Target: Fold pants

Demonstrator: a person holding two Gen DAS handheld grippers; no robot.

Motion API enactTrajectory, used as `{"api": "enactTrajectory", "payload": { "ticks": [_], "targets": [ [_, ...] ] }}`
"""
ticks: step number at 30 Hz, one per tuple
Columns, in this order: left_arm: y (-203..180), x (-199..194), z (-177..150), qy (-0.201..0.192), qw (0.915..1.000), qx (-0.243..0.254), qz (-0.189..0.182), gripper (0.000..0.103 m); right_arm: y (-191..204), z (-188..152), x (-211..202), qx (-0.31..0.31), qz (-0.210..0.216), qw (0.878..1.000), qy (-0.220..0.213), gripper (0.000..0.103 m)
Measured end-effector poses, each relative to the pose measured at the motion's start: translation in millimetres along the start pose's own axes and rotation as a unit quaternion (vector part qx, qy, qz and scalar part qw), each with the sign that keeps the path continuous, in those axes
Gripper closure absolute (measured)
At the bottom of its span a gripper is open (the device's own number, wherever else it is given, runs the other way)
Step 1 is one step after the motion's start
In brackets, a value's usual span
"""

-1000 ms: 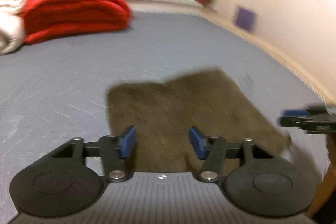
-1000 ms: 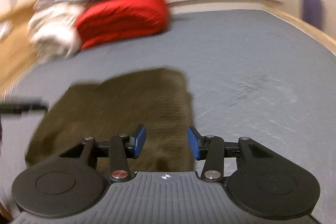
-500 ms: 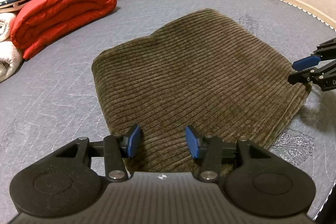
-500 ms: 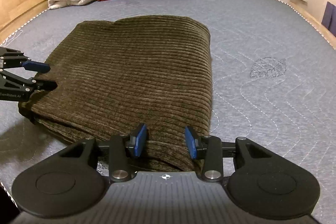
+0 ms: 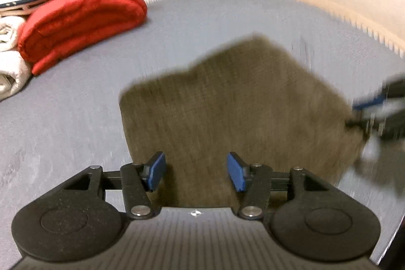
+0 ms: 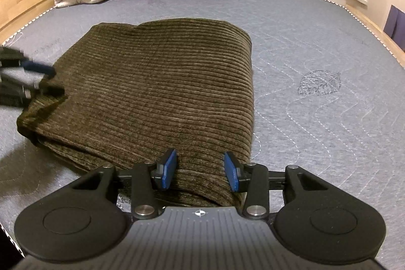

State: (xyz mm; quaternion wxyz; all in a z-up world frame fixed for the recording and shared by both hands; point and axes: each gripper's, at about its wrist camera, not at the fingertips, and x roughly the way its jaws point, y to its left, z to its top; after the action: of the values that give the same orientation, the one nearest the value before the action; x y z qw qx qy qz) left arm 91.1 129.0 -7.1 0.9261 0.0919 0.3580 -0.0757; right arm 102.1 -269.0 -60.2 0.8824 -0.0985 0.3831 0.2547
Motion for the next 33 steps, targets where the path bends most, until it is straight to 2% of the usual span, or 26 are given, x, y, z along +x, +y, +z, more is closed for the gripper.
{"api": "enactTrajectory", "payload": {
  "ticks": [2,4,5,6,7,8,11,12,13,14,15,16,17,19,23,25,27,29,31,33],
  "targets": [
    [13,0,12,-0.033,0.9988,-0.036,0.001,0.046,3,0,0,-0.009,-0.006,1.000,0.000,0.059],
    [30,9,22,-0.053,0.9955,-0.078,0.007,0.074,8,1,1,-0.023,-0.015,1.000,0.001,0.059],
    [38,18,24,-0.049,0.9940,-0.097,0.015,0.079,11,2,0,-0.031,-0.019,0.999,0.002,0.059],
    [45,31,24,-0.031,0.9929,-0.112,0.026,0.085,13,2,0,-0.039,-0.022,0.999,0.003,0.059],
    [52,50,20,0.010,0.9911,-0.126,0.043,0.088,13,2,1,-0.043,-0.023,0.999,0.003,0.059],
    [58,69,11,0.053,0.9884,-0.136,0.044,0.088,14,2,1,-0.044,-0.023,0.999,0.003,0.059],
    [57,70,13,0.048,0.9882,-0.136,0.052,0.088,9,3,0,-0.035,-0.010,0.999,0.002,0.058],
    [55,63,16,0.043,0.9880,-0.137,0.056,0.084,9,3,-1,-0.034,-0.013,0.999,0.001,0.058],
    [51,54,17,0.032,0.9883,-0.137,0.058,0.067,8,4,-1,-0.036,-0.017,0.999,0.001,0.055],
    [49,44,18,0.019,0.9884,-0.138,0.060,0.056,8,4,-2,-0.036,-0.020,0.999,-0.001,0.054],
    [45,32,18,0.003,0.9883,-0.136,0.068,0.039,8,4,-4,-0.031,-0.025,0.999,-0.006,0.051],
    [38,20,19,-0.009,0.9885,-0.131,0.076,0.029,8,5,-7,-0.023,-0.030,0.999,-0.013,0.046],
    [33,9,19,-0.019,0.9888,-0.124,0.081,0.026,8,7,-13,-0.012,-0.033,0.999,-0.024,0.041],
    [24,-17,19,-0.038,0.9891,-0.115,0.085,0.019,9,11,-29,0.010,-0.030,0.998,-0.052,0.020],
    [1,-77,24,-0.089,0.9810,-0.115,0.128,0.010,20,18,-73,0.034,-0.048,0.991,-0.121,0.011],
    [-10,-107,21,-0.107,0.9777,-0.122,0.133,0.004,28,20,-93,0.046,-0.059,0.986,-0.148,0.001],
    [-16,-128,15,-0.109,0.9756,-0.138,0.131,0.000,37,20,-115,0.066,-0.071,0.980,-0.175,0.001],
    [-25,-143,3,-0.093,0.9750,-0.166,0.114,0.000,43,17,-129,0.079,-0.078,0.976,-0.187,0.001],
    [-33,-148,-12,-0.072,0.9742,-0.192,0.095,0.000,48,8,-139,0.090,-0.080,0.973,-0.195,0.001],
    [-44,-144,-29,-0.055,0.9736,-0.200,0.096,0.000,49,-1,-141,0.095,-0.080,0.973,-0.195,0.001]
  ]
}}
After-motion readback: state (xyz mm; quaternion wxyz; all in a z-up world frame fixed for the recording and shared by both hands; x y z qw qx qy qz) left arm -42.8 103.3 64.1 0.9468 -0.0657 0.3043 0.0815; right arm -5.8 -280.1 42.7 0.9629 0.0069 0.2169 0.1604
